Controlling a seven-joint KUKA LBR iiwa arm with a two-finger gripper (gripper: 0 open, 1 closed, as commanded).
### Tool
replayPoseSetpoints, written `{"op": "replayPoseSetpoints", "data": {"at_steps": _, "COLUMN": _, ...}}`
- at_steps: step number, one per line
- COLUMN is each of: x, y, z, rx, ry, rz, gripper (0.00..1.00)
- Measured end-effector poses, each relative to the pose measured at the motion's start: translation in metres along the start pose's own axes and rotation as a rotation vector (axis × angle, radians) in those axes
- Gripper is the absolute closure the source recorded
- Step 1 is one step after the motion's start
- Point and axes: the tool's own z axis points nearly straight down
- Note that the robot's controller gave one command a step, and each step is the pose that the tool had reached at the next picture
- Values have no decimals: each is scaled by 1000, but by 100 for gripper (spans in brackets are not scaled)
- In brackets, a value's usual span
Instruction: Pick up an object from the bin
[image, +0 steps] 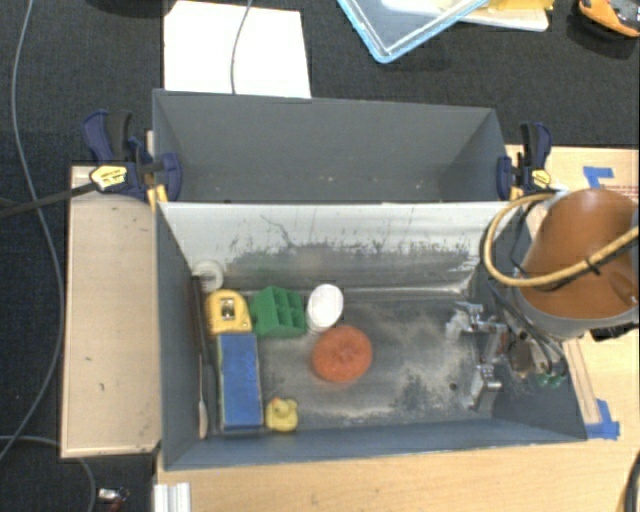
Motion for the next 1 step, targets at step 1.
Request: {"op": "replayPoseSetpoints", "data": {"at_steps": 1, "x": -2, "y": 0, "z": -4, "rx": 1, "ry": -8, "rz": -4, "gripper": 0}}
